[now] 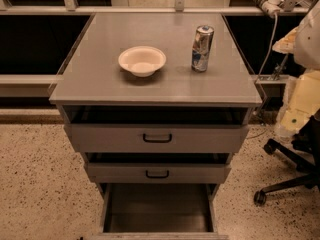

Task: Place redbull can into bottom drawer

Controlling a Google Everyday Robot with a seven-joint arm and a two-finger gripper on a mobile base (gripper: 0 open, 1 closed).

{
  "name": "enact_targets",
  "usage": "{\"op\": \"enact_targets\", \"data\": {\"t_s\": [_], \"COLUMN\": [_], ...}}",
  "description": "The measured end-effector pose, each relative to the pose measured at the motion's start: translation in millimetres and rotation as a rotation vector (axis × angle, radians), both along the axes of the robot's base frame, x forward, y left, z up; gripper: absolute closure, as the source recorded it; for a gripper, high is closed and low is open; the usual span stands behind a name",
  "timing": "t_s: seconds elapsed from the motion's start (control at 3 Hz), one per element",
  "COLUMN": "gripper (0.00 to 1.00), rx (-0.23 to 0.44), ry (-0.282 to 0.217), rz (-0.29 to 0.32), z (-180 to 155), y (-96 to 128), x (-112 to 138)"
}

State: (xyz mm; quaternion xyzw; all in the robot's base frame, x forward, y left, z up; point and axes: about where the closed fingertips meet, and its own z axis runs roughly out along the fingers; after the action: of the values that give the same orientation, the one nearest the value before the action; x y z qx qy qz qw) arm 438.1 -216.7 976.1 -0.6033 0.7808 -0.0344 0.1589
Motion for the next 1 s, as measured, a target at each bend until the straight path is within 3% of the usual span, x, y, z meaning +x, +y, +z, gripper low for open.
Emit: {"op": "enact_targets", "data": {"t_s": [0.67, 1.0], "gripper": [0.0, 0.0], "rx": [0.024, 0.105], "ry": [-0.002, -0.07], "rz": [0.008, 0.035], "z": [2, 18], "y": [3, 6], "x": [4, 38]}}
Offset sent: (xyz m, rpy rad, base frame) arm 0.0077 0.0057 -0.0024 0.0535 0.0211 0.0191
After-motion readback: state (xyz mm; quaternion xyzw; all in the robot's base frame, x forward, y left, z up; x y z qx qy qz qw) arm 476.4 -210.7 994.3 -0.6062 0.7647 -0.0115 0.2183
